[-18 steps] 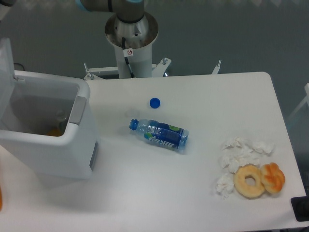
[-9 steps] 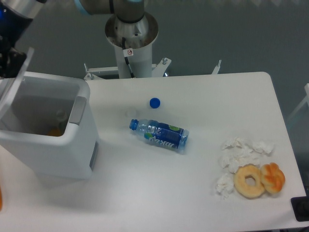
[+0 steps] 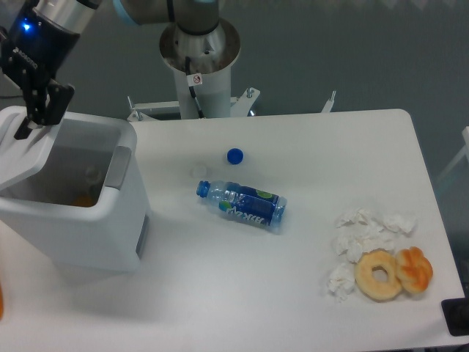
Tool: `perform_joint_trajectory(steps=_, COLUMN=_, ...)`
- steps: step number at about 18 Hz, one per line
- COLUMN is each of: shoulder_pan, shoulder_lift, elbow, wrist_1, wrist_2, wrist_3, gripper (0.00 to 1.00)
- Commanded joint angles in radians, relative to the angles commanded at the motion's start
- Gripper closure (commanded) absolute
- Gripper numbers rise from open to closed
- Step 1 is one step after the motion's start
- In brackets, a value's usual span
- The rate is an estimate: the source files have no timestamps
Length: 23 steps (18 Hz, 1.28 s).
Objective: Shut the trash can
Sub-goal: 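Lower the gripper onto the back of the raised lid, then push the lid forward and down over the bin opening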
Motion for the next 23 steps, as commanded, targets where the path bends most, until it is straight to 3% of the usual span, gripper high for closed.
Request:
perform_joint_trajectory(steps=7, shoulder_pan=0.045, shoulder_lift=0.000, elbow=-0.032, wrist_1=-0.002, wrist_2=0.002, wrist_3=0.031, gripper=0.00)
perform_joint_trajectory(steps=23, shoulder_pan=0.072, shoulder_lift=-0.008, elbow=-0.072, wrist_1=-0.003, wrist_2=0.003, wrist_3=0.064, gripper=0.00)
